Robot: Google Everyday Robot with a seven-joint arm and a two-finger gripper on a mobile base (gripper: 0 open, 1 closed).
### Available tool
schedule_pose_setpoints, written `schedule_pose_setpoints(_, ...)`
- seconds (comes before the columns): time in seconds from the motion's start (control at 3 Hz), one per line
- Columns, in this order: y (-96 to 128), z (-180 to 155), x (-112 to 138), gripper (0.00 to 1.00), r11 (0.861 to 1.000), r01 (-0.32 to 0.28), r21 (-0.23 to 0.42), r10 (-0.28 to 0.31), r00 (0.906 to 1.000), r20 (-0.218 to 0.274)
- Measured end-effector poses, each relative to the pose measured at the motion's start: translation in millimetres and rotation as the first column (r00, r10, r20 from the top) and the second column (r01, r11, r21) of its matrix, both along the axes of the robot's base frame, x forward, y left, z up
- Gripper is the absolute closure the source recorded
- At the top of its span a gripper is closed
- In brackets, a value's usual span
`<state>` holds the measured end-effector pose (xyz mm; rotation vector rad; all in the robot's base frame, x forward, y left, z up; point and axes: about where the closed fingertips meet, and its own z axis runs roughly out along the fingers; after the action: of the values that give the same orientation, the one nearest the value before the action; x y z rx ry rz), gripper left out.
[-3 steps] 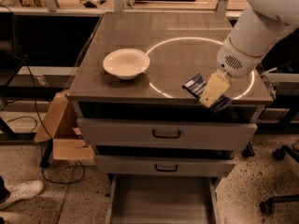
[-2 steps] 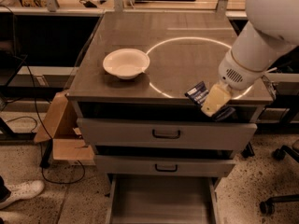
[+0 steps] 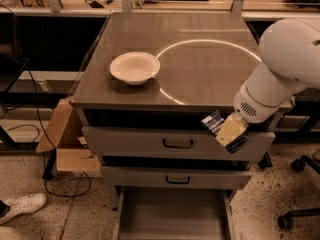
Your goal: Place rxbar blueberry into bottom drawer
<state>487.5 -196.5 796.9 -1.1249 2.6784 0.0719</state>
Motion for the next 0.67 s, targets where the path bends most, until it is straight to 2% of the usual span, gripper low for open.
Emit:
schedule_pose_setpoints(0.33,3.8,7.3,-9.8,1.00,1.000,-0.004,0.012,0.003,1.0000,0.004)
schedule_pose_setpoints(0.67,12.3,-1.6,-45.7,1.00,0.999,-0.011,0.039,0.013,0.9984,-0.054)
